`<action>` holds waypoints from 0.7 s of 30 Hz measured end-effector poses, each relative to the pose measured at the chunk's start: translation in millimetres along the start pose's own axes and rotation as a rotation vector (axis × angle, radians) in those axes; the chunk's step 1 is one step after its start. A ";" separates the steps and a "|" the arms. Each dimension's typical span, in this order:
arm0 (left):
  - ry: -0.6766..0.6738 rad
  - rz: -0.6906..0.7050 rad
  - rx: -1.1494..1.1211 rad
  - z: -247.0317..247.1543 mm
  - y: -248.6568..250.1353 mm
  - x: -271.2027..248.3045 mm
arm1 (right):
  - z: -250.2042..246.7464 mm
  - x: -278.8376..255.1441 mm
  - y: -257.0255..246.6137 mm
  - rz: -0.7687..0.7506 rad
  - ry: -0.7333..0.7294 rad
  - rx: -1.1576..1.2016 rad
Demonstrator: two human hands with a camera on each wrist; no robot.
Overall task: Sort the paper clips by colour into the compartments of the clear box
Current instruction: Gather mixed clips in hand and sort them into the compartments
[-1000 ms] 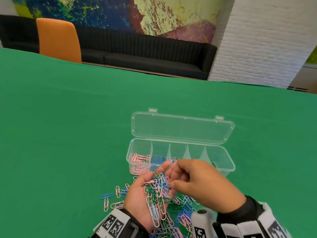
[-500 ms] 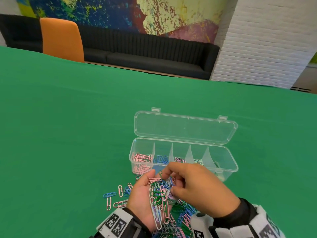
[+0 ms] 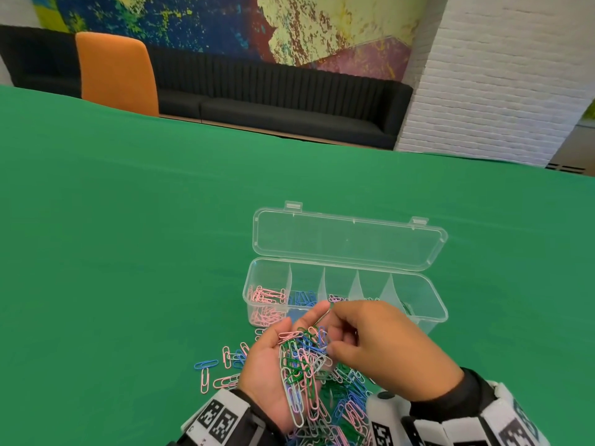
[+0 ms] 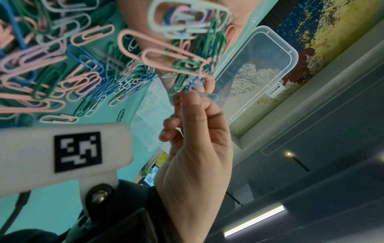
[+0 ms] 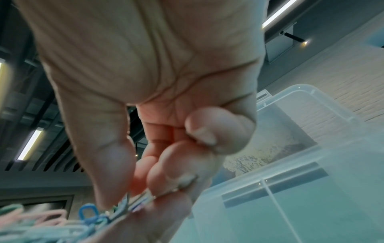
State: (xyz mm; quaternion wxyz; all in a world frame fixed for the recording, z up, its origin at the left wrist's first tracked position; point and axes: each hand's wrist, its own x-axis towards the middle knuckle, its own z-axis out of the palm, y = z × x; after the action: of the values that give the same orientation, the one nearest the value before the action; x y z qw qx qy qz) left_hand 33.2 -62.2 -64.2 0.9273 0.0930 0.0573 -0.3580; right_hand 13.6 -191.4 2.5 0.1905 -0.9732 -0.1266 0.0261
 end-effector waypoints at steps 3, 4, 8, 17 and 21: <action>0.007 0.017 -0.009 -1.0 0.6 1.5 | -0.2 0.7 3.9 0.010 0.035 -0.010; 0.005 0.022 -0.009 -0.8 0.6 1.8 | -0.3 0.6 4.2 0.013 0.041 -0.012; 0.011 0.009 0.019 -3.7 1.2 3.7 | -1.9 0.5 2.3 0.006 0.022 -0.009; 0.009 0.001 -0.022 -2.2 0.5 1.0 | 1.6 1.7 5.0 -0.016 0.013 -0.048; 0.018 0.001 -0.027 -1.2 0.9 1.6 | 0.9 1.3 6.2 -0.025 -0.023 -0.085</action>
State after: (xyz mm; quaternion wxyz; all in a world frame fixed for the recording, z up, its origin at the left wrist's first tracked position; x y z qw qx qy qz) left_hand 34.9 -62.4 -65.5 0.9280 0.0838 0.0702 -0.3561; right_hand 16.2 -196.3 -0.6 0.1477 -0.9784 -0.1417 0.0293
